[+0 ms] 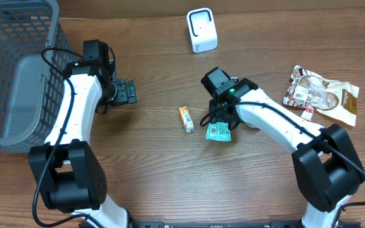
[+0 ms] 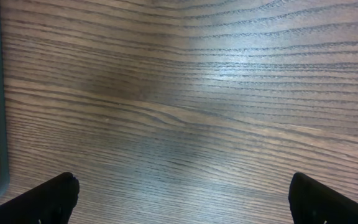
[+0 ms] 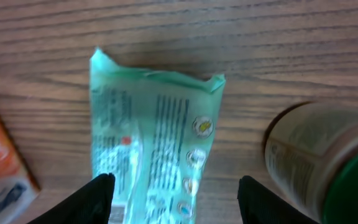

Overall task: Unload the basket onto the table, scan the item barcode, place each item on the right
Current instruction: 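Hold the teal pack still over the table center, then lower the teal pack beside the orange packet and open the right gripper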

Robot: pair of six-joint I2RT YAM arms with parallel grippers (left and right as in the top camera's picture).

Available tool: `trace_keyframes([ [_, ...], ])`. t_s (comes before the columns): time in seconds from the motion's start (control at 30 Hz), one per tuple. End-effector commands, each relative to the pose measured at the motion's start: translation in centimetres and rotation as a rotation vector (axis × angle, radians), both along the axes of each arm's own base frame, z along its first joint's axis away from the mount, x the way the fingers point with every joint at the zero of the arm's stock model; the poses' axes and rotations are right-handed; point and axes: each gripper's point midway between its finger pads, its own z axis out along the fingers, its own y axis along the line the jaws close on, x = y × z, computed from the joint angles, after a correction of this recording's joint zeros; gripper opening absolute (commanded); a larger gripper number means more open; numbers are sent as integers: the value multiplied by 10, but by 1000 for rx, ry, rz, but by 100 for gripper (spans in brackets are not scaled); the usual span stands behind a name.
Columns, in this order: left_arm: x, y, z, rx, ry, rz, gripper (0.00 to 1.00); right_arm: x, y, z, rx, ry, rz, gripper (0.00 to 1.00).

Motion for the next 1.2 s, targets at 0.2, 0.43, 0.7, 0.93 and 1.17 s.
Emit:
trace_keyframes([
  [0.2, 1, 0, -1, 8, 3, -19, 100, -9, -1, -24, 12, 34, -50, 62],
  [0.43, 1, 0, -1, 8, 3, -19, 100, -15, 10, -25, 71, 70, -37, 62],
  [0.7, 1, 0, -1, 8, 4, -19, 100, -19, 23, -25, 139, 99, -21, 62],
  [0.93, 1, 0, -1, 8, 4, -19, 100, -18, 29, -24, 148, 84, 2, 62],
  [1.17, 1, 0, -1, 8, 4, -19, 100, -14, 36, -22, 155, 55, 60, 62],
])
